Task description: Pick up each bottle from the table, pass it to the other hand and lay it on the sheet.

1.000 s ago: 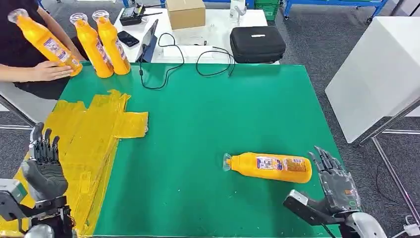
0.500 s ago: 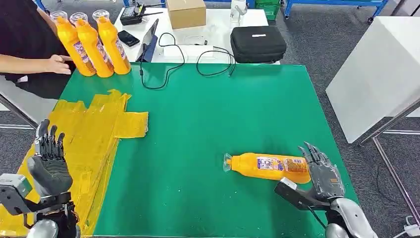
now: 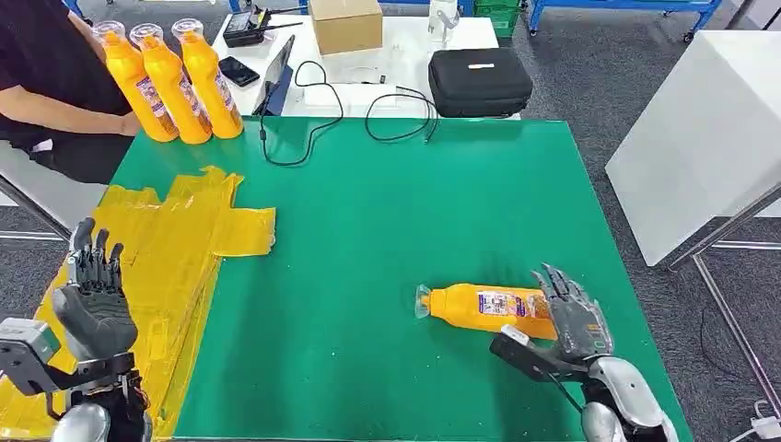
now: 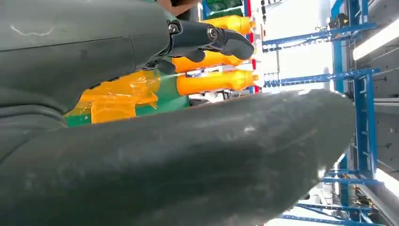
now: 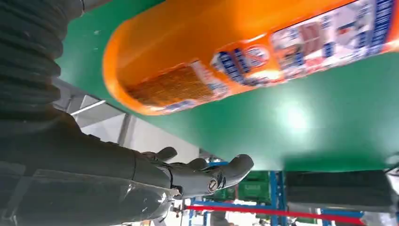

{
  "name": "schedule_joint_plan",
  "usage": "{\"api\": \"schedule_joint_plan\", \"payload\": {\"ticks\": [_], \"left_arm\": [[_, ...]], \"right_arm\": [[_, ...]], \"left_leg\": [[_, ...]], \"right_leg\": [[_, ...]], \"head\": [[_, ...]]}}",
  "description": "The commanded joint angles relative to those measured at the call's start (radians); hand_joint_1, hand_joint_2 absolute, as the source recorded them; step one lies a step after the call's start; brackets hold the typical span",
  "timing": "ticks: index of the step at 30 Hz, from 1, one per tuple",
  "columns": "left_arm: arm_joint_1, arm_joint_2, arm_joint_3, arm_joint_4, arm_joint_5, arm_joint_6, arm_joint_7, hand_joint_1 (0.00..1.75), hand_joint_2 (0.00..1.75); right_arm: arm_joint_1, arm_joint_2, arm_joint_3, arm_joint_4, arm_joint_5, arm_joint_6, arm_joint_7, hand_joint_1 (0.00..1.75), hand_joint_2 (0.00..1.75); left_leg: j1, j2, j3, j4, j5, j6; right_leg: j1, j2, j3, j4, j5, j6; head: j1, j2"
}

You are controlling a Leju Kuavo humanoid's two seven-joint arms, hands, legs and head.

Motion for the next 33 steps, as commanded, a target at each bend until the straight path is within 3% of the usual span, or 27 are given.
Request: {"api": "schedule_joint_plan", "payload": {"ticks": [1,8,18,19,20,21,22,33], "left_arm": [[-0.027,0.009,-0.003,0.053,0.002,-0.003,0.005,0.00,0.00],[-0.030,0.010,-0.002,0.057,0.004,-0.004,0.006,0.00,0.00],[-0.044,0.013,-0.012,0.073,0.005,-0.009,0.006,0.00,0.00],[-0.045,0.014,-0.007,0.073,0.015,-0.003,0.005,0.00,0.00],[-0.042,0.021,-0.002,0.071,0.026,-0.003,0.007,0.00,0.00],[-0.041,0.024,0.004,0.072,0.034,-0.006,0.008,0.00,0.00],[-0.041,0.027,0.009,0.075,0.037,-0.008,0.009,0.00,0.00],[-0.041,0.025,0.011,0.079,0.039,-0.010,0.009,0.00,0.00]], "right_arm": [[-0.074,0.023,0.068,0.123,-0.004,0.003,0.005,0.00,1.75],[-0.093,0.014,0.090,0.158,0.000,0.019,0.008,0.00,1.75],[-0.208,0.028,0.127,0.307,-0.001,0.030,0.015,0.00,1.75],[-0.236,-0.012,0.168,0.374,0.049,0.158,0.123,0.00,1.75],[-0.244,-0.064,0.184,0.413,0.040,0.196,0.125,0.00,1.75],[-0.255,-0.094,0.187,0.467,0.024,0.184,0.097,0.14,1.75],[-0.257,-0.114,0.185,0.494,0.017,0.172,0.074,1.38,1.75],[-0.269,-0.104,0.190,0.515,0.016,0.167,0.067,1.40,1.75]], "left_leg": [[0.001,0.002,0.005,-0.001,-0.002,-0.003],[0.001,0.002,0.003,-0.001,-0.001,-0.002],[0.001,0.004,0.005,-0.001,-0.002,-0.003],[0.001,0.005,0.005,-0.001,-0.002,-0.003],[0.001,0.006,0.006,0.000,-0.002,-0.003],[0.001,0.004,0.004,-0.001,-0.001,-0.002],[0.001,0.004,0.005,-0.001,-0.002,-0.002],[0.001,-0.002,0.009,-0.001,0.000,-0.002]], "right_leg": [[0.001,0.001,0.005,-0.002,-0.001,-0.001],[0.001,0.001,0.003,-0.001,0.000,-0.001],[0.001,0.003,0.005,-0.002,0.000,-0.001],[0.001,0.004,0.005,-0.002,0.000,-0.001],[0.001,0.004,0.006,-0.002,-0.001,-0.001],[0.001,0.003,0.004,-0.002,0.000,0.000],[0.001,0.002,0.006,-0.002,0.000,0.000],[0.001,-0.002,0.008,-0.003,0.000,0.000]], "head": [[0.000,0.000],[0.000,0.000],[0.000,0.000],[0.000,0.000],[0.000,0.000],[0.000,0.000],[0.000,0.000],[0.000,0.000]]}}
